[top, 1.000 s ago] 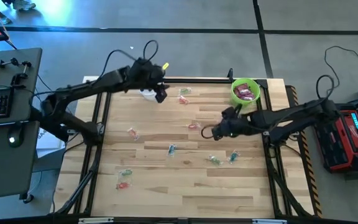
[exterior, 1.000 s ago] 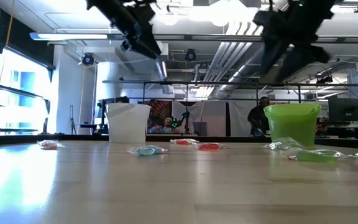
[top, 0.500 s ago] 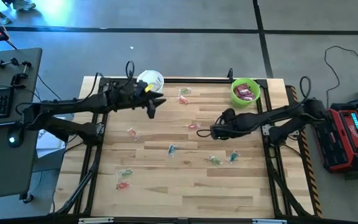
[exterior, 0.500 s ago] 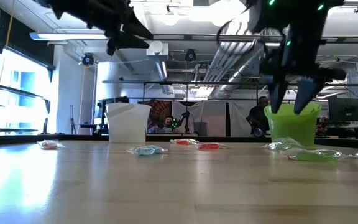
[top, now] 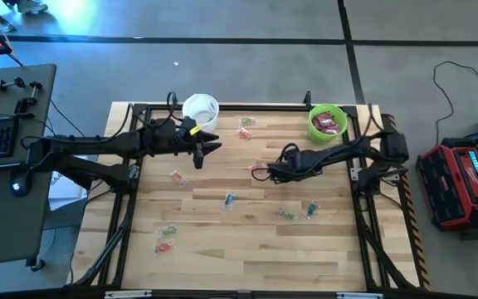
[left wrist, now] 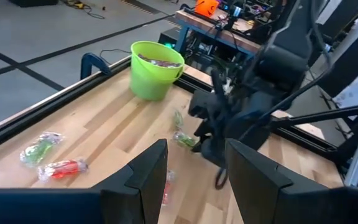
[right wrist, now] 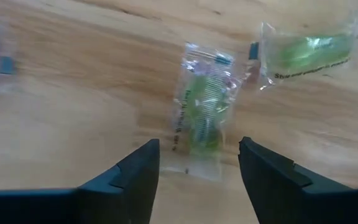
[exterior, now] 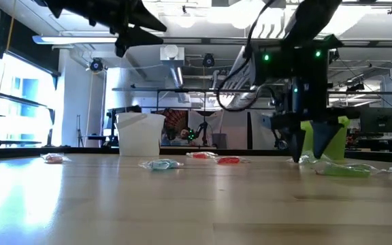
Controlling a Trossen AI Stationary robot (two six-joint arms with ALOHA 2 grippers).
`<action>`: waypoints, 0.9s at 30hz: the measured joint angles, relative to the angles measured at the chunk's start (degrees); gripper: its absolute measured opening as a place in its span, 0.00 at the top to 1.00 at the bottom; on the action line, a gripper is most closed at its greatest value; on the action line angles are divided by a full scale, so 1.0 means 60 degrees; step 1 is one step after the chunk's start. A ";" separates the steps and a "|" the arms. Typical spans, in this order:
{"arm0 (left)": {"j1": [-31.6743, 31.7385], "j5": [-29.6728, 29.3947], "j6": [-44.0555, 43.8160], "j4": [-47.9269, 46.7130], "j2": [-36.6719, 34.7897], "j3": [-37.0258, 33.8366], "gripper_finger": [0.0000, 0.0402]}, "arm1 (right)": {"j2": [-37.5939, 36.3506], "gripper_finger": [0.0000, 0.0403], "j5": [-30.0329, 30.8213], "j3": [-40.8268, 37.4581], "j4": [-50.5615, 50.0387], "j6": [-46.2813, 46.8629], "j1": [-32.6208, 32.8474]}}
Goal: Sort candy by brand, put in halloween buckets
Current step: Put the green gummy into the white bucket
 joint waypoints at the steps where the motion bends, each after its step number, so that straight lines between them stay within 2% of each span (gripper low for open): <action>1: -0.0042 0.0000 -0.0009 0.0000 0.0000 0.0000 0.62 | 0.0108 0.51 -0.0010 0.0000 -0.0026 -0.0002 -0.0021; 7: -0.0265 0.0004 -0.0018 0.0000 0.0000 0.0000 0.62 | 0.0375 0.65 0.0055 0.0036 0.0056 -0.0248 -0.0044; 16: -0.0497 0.0051 -0.0690 0.0121 0.0000 -0.0001 0.62 | 0.0137 0.97 -0.0073 -0.0010 0.0042 -0.0974 -0.0048; 22: -0.0433 0.0171 -0.2500 0.0062 0.0004 0.0000 0.62 | -0.0676 0.97 -0.0270 -0.0011 0.0628 -0.2131 -0.0029; 27: -0.0125 0.1191 -0.4797 0.0071 0.0079 0.0000 0.62 | -0.1589 0.99 -0.0350 -0.0011 0.2280 -0.4386 0.0155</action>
